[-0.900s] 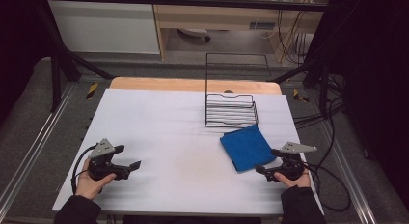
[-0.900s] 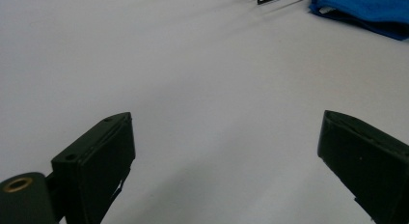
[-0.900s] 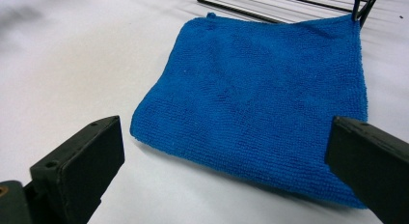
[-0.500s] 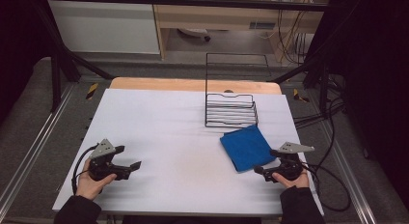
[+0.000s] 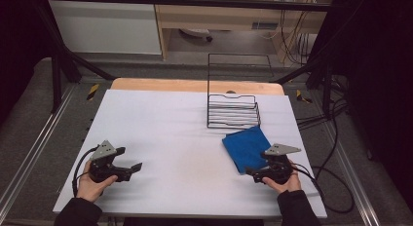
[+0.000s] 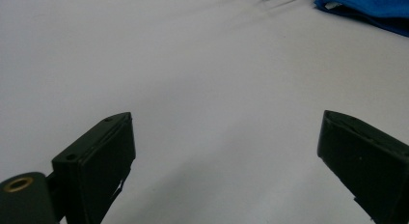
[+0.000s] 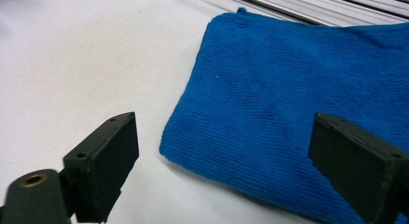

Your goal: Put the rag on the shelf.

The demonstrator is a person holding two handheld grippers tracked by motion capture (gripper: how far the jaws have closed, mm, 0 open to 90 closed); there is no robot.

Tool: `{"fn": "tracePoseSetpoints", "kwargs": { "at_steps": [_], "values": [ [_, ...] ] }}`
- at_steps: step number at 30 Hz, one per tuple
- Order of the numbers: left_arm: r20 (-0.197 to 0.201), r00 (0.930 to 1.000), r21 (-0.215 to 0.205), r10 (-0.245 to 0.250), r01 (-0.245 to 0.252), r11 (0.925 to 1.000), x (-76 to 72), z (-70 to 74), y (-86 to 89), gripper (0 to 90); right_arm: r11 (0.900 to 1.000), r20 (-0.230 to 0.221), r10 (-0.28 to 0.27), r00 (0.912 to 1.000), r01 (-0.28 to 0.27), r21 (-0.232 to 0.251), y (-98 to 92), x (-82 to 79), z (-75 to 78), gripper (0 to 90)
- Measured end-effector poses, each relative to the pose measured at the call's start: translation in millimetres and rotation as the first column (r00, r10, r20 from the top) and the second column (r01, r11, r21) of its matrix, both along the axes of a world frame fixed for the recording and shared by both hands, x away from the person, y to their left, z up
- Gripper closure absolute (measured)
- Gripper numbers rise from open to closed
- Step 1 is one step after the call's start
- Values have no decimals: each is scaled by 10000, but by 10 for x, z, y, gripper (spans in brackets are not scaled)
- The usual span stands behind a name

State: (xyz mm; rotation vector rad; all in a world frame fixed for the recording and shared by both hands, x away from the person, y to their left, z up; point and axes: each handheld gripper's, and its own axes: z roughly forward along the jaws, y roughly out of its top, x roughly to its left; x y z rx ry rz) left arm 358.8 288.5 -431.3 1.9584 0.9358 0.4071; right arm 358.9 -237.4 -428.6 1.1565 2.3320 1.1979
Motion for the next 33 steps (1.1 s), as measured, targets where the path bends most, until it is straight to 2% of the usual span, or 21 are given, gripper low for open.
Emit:
{"fn": "tracePoseSetpoints", "kwargs": {
  "at_steps": [3,7,8,9,15,23,30,33],
  "values": [
    [-12,10000,-2,19,-19,10000,2,0,0,63,9999,-5,41,10000,-41,-155,88,-5,-11,198],
    [-16,10000,63,14,-14,10000,4,-2,-3,63,9987,-70,382,9992,-384,-342,187,-4,-46,321],
    [-16,10000,63,14,-14,10000,4,-2,-3,63,9987,-70,382,9992,-384,-342,187,-4,-46,321],
    [-18,10000,56,24,-23,10000,4,-2,-4,63,9975,-141,478,9988,-485,-507,229,7,-75,382],
    [-67,10000,91,11,-11,10000,2,-4,-6,64,9931,-395,563,9976,-601,-1009,344,60,-180,472],
    [-86,10000,95,29,-29,10000,1,-4,-6,66,9858,-77,452,9989,-458,-1616,354,59,-215,600],
    [-92,9999,76,47,-47,10000,3,-4,-3,68,9788,43,355,9994,-339,-2020,335,86,-202,784],
    [-89,10000,66,44,-44,10000,3,-3,-4,69,9787,-22,310,9995,-308,-2032,323,107,-192,838]
  ]
}}
